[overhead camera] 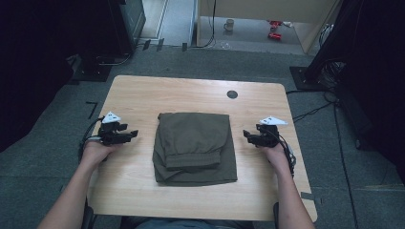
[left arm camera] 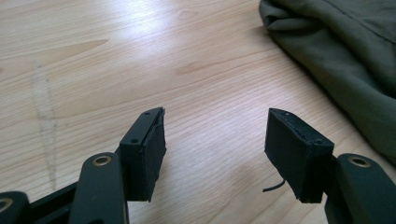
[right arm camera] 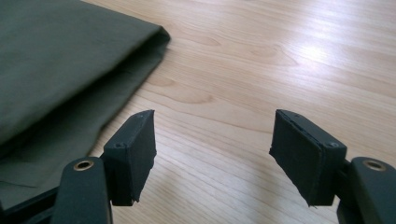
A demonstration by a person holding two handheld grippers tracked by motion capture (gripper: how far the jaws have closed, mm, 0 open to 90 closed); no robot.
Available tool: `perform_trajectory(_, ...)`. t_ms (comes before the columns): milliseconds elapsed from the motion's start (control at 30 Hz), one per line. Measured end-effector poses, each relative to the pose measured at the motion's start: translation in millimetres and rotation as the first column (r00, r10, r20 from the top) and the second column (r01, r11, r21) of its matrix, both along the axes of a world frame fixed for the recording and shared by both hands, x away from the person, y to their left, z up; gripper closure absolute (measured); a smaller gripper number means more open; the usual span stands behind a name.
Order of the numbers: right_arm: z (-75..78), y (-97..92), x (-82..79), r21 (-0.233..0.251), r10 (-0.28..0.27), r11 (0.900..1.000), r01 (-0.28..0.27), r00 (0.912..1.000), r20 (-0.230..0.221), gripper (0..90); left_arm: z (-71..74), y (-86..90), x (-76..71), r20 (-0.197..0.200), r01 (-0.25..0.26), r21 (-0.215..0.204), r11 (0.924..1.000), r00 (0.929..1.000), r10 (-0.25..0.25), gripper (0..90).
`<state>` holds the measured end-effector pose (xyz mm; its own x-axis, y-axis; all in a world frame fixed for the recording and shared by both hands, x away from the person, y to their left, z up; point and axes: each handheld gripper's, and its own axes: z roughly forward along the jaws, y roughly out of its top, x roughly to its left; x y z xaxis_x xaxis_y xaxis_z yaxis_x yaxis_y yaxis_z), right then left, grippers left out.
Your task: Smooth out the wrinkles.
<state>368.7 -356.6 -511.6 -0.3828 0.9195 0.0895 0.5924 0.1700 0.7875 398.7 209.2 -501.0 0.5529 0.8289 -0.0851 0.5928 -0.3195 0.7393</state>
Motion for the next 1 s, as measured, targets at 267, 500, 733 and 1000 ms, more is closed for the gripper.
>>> perform_trajectory(267, -3.4, -15.7, 0.6, 0.004, -0.054, 0.9985, 0.054, 0.9985, -0.010, 30.3, -4.3, 8.7, 2.5, -0.009, -0.025, 0.014, 0.9996, 0.9996, 0.025, 38.2)
perform_trajectory(500, -6.8, -21.7, 1.5, -0.032, -0.070, 0.9971, 0.069, 0.9974, -0.020, 29.6, -8.9, 10.0, 3.8, -0.018, -0.022, 0.023, 0.9995, 0.9996, 0.022, 37.3)
perform_trajectory(733, -11.8, -21.8, 2.7, -0.078, -0.068, 0.9948, 0.066, 0.9971, -0.033, 28.0, -11.7, 10.5, 3.0, 0.013, 0.001, 0.038, 0.9993, 0.9999, -0.001, 35.5)
perform_trajectory(1000, -11.9, -21.7, 3.1, -0.078, -0.075, 0.9944, 0.072, 0.9965, -0.037, 25.9, -15.3, 7.9, 1.2, 0.051, 0.016, 0.061, 0.9980, 0.9985, -0.019, 29.9)
